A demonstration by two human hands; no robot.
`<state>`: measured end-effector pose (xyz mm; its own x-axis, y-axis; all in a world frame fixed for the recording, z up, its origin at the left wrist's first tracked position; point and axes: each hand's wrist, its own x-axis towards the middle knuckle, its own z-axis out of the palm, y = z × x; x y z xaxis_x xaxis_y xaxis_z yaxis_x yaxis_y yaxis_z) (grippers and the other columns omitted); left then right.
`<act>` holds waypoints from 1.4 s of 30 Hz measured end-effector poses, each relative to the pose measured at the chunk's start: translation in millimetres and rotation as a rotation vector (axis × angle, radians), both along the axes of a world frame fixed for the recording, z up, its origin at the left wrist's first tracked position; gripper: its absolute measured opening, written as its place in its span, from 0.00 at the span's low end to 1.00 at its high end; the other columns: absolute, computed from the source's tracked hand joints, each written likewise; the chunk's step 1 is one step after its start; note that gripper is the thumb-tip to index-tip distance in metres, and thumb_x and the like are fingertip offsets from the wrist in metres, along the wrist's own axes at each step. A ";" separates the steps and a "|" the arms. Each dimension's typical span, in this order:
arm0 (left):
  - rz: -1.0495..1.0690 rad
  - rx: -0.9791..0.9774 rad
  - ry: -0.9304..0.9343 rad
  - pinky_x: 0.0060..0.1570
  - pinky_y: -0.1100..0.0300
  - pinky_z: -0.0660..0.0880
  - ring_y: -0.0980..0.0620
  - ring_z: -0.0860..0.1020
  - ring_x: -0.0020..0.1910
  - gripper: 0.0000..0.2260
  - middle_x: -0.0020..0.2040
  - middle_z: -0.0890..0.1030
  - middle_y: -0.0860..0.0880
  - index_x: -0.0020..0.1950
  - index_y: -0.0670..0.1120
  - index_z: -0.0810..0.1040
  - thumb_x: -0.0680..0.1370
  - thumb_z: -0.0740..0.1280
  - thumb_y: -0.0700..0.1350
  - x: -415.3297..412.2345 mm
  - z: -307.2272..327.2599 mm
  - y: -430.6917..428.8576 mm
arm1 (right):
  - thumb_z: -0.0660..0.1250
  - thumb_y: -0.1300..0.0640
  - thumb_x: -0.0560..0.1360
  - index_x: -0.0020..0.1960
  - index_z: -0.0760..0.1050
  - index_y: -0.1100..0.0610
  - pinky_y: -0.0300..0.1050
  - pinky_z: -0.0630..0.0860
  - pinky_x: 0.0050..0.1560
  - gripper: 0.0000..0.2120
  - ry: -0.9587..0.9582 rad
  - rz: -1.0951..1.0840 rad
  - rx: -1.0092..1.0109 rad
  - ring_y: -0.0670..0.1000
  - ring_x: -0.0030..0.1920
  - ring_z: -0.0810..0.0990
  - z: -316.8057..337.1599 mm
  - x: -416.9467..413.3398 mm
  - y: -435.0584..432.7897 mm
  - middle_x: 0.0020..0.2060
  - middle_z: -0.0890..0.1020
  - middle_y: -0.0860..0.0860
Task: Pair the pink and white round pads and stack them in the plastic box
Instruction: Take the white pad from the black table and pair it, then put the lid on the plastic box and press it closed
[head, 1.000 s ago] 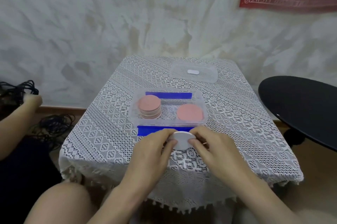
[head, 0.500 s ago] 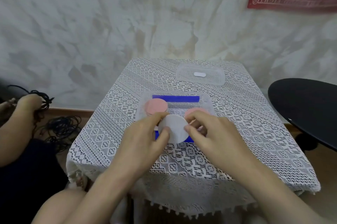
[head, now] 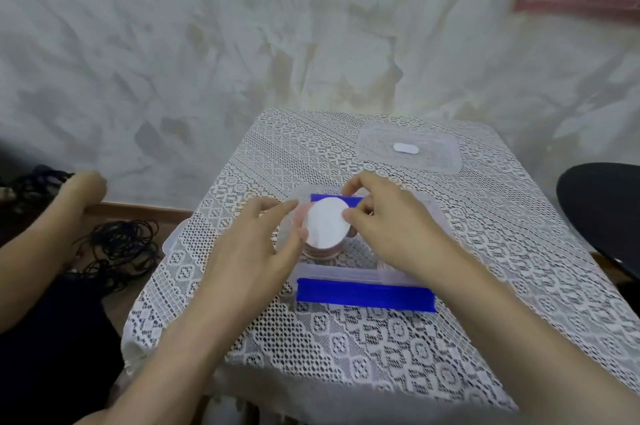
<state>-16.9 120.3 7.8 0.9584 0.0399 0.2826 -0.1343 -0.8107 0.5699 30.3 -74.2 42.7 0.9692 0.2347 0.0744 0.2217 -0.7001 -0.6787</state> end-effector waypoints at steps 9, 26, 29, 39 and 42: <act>-0.011 -0.038 0.035 0.49 0.54 0.78 0.58 0.76 0.43 0.27 0.67 0.67 0.65 0.77 0.61 0.64 0.78 0.58 0.63 4.0 -3.7 1.0 | 0.66 0.33 0.74 0.54 0.75 0.42 0.48 0.76 0.46 0.16 -0.092 0.110 -0.417 0.47 0.47 0.77 0.6 6.6 8.0 0.43 0.80 0.41; 0.004 -0.071 0.014 0.50 0.52 0.78 0.64 0.76 0.41 0.24 0.68 0.71 0.61 0.75 0.62 0.66 0.79 0.60 0.61 -0.6 -1.5 -2.9 | 0.61 0.35 0.79 0.62 0.77 0.44 0.48 0.73 0.56 0.18 -0.248 -0.046 -0.402 0.49 0.58 0.74 -1.2 -7.4 -27.2 0.53 0.79 0.43; 0.012 -0.100 0.052 0.54 0.48 0.78 0.61 0.77 0.47 0.25 0.70 0.74 0.58 0.77 0.63 0.63 0.80 0.59 0.62 -1.2 -1.2 -3.5 | 0.61 0.44 0.82 0.63 0.77 0.46 0.47 0.69 0.59 0.14 -0.301 -0.217 -0.385 0.50 0.61 0.71 -10.5 -21.1 -58.2 0.59 0.76 0.45; 0.036 -0.146 0.043 0.52 0.50 0.79 0.60 0.79 0.47 0.23 0.63 0.81 0.53 0.77 0.59 0.67 0.81 0.62 0.57 -8.5 2.6 -19.9 | 0.59 0.50 0.84 0.77 0.65 0.42 0.45 0.76 0.40 0.22 -0.046 -0.330 -0.045 0.44 0.44 0.81 -20.9 -59.1 -92.7 0.65 0.78 0.45; -0.007 -0.147 0.045 0.49 0.52 0.79 0.64 0.78 0.44 0.23 0.64 0.80 0.54 0.76 0.57 0.68 0.81 0.63 0.55 -13.7 2.3 -34.0 | 0.59 0.51 0.84 0.77 0.66 0.41 0.41 0.69 0.32 0.22 -0.050 -0.387 -0.052 0.43 0.31 0.79 -19.4 -71.1 -110.1 0.55 0.82 0.43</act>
